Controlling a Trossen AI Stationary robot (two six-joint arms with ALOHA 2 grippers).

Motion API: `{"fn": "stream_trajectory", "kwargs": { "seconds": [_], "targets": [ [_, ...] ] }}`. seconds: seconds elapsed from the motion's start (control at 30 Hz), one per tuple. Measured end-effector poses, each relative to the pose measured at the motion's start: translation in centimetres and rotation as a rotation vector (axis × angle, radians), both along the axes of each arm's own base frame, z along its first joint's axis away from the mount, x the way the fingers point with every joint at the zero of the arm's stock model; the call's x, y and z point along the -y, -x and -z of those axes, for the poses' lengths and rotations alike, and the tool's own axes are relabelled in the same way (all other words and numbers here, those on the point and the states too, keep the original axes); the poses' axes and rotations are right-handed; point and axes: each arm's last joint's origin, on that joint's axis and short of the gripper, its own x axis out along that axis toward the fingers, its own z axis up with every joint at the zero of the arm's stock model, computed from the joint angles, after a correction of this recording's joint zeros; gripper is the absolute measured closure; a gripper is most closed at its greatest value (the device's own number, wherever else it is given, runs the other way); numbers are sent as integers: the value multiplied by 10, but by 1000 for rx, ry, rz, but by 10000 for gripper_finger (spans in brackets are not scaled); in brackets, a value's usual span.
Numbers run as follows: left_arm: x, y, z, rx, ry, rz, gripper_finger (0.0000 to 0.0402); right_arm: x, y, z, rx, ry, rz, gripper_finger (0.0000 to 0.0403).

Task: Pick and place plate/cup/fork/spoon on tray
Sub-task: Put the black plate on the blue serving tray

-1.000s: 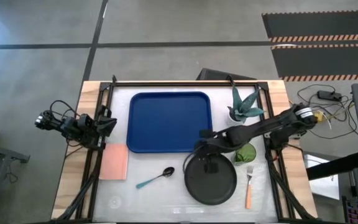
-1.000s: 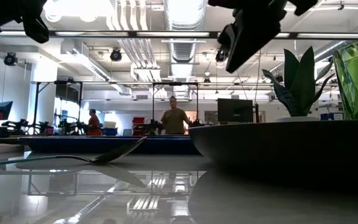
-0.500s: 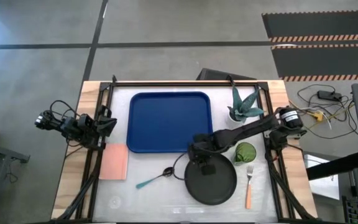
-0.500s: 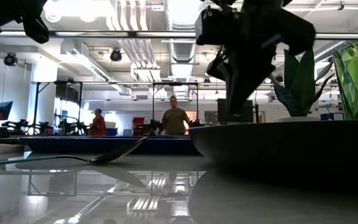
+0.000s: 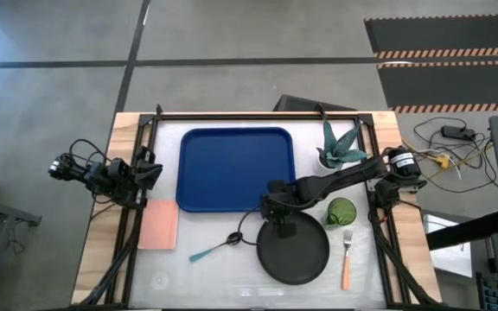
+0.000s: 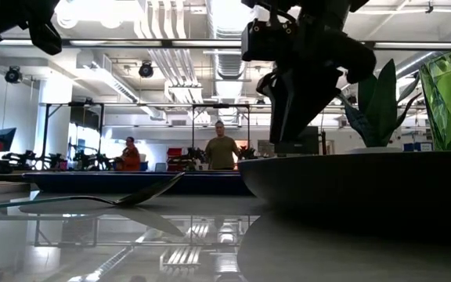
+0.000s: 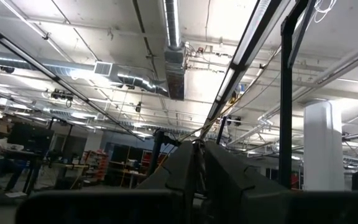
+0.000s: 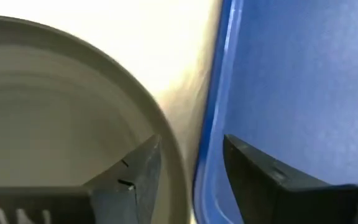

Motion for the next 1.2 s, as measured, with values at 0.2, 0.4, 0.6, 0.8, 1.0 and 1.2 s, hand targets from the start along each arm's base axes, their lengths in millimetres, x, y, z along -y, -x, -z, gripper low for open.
{"fn": "stream_trajectory", "kwargs": {
  "seconds": [0.2,0.4,0.6,0.8,1.0,1.2],
  "targets": [
    [0,0,0,0,0,0,378,0,-5,-2,55,-2,-13,223],
    [0,0,0,-1,-1,-1,378,-2,-8,-2,97,-18,-18,230],
    [0,0,0,0,-1,-1,378,-2,-10,0,126,-24,-18,229],
    [0,0,0,0,-1,-1,378,-2,-5,0,60,-44,-28,231],
    [0,0,0,1,-1,-1,378,-2,-2,2,24,-42,-20,230],
    [0,0,0,1,0,-1,378,-3,-7,18,7,-59,-30,236]
  ]
}}
